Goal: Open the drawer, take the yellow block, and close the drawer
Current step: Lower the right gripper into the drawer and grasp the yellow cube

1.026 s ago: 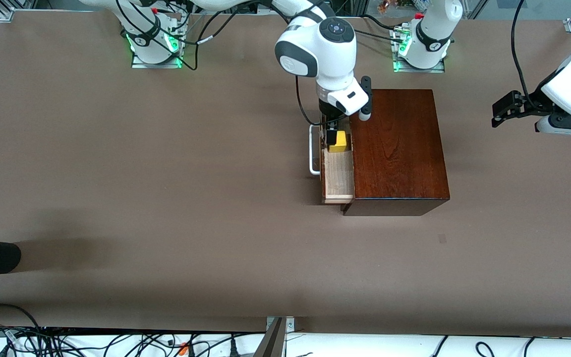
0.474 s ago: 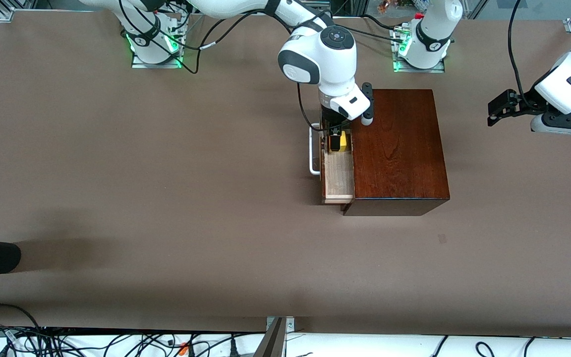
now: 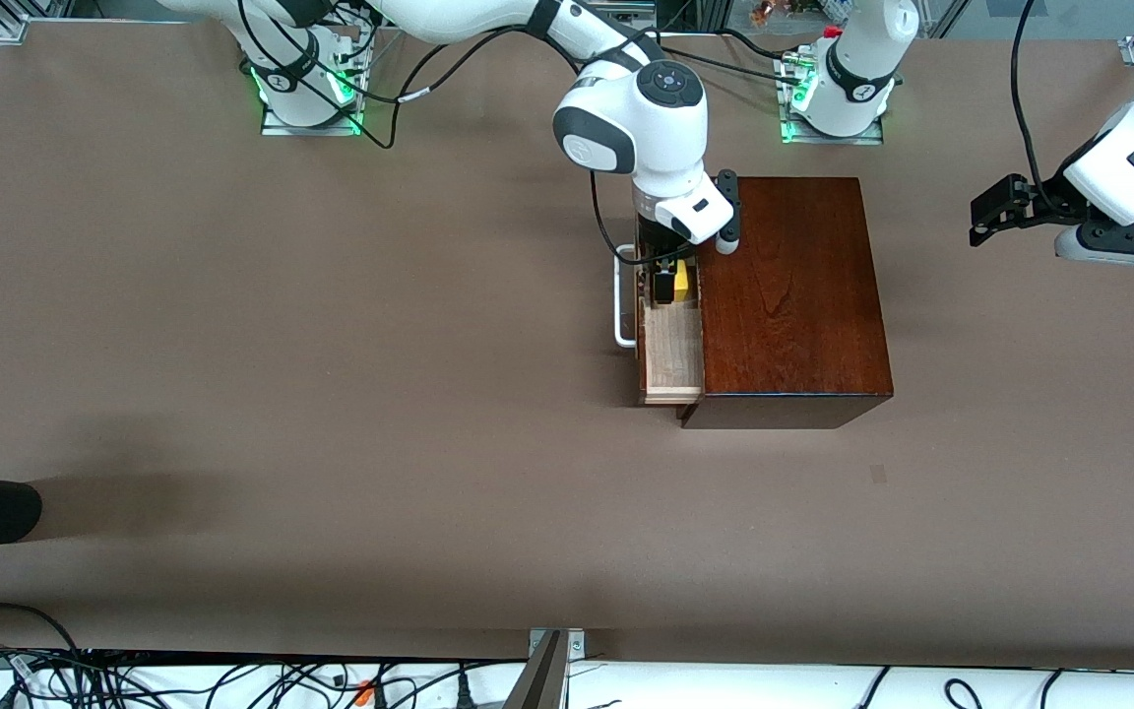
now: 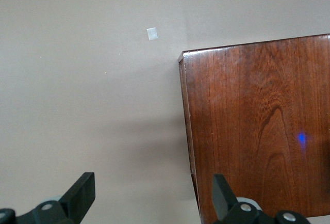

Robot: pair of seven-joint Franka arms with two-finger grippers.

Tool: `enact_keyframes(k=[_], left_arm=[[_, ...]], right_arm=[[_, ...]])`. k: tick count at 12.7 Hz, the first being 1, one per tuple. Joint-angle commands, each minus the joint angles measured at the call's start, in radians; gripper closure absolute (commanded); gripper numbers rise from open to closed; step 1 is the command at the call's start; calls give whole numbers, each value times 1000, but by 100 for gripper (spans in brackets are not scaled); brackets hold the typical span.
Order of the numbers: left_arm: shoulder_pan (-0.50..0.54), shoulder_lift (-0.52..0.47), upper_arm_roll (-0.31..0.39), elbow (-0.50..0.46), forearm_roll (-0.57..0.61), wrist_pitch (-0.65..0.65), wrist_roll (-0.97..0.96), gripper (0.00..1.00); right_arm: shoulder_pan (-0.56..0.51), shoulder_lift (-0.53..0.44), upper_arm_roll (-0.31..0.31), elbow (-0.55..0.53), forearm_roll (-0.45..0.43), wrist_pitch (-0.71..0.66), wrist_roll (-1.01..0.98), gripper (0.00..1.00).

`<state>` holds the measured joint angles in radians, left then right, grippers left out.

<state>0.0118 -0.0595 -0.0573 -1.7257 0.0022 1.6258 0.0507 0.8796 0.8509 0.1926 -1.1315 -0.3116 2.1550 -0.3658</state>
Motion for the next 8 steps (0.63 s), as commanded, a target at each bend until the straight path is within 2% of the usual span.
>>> enact_keyframes(k=[1, 4, 5, 8], left_arm=[[-6, -3, -9, 23, 24, -24, 14, 0], [-6, -2, -7, 25, 24, -24, 17, 0], [-6, 0, -7, 25, 24, -24, 17, 0], [-6, -2, -7, 25, 24, -24, 15, 0]], right_arm=[[13, 26, -13, 42, -24, -1, -15, 0], [16, 25, -13, 41, -34, -20, -16, 5], [18, 23, -13, 41, -32, -27, -6, 0], [32, 20, -15, 42, -34, -44, 71, 0]])
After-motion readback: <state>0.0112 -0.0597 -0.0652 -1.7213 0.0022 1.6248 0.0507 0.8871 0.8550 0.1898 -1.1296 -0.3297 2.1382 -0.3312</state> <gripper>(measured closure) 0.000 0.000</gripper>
